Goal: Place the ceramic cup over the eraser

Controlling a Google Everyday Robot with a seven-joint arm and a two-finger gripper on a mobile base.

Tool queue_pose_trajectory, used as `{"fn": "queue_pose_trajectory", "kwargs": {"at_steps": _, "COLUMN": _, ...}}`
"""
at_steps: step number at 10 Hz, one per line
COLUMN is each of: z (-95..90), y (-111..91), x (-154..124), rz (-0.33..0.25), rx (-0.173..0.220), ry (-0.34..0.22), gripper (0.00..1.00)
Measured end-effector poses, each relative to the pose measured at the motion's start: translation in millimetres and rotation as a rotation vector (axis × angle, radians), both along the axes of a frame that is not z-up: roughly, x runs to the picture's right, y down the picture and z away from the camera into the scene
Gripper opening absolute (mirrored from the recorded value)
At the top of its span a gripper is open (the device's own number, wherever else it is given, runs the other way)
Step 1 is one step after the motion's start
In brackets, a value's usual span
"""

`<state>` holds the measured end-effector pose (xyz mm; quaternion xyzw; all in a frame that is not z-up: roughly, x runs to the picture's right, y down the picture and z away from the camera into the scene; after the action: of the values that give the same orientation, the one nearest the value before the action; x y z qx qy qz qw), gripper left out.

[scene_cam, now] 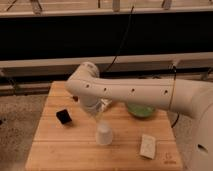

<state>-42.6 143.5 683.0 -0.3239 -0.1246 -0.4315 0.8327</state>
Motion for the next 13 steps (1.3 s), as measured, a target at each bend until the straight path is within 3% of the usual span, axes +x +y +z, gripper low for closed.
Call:
{"fn": "queue_pose_trajectory", "kwargs": {"at_steps": 2, "z": 4.7, "y": 3, "x": 0, "rz": 0.009, "rx": 0.002, "ry": -0.009, "gripper": 0.7}}
{"fn": "queue_pose_trajectory", "kwargs": {"at_steps": 4, "z": -1.1, "y": 5, "x": 19, "rz": 0.024, "rx": -0.005, "ry": 0.007, "gripper": 0.8}}
{"fn": "queue_pose_trajectory", "kwargs": {"at_steps": 9, "z": 3.3, "y": 22, "x": 44, "rz": 0.082, "rx": 0.036, "ry": -0.006, "gripper": 0.8}}
{"fn": "queue_pose_trajectory", "kwargs": {"at_steps": 13, "z": 12.1, "y": 45, "x": 39, "rz": 0.076, "rx": 0.057, "ry": -0.004, "gripper": 0.8}}
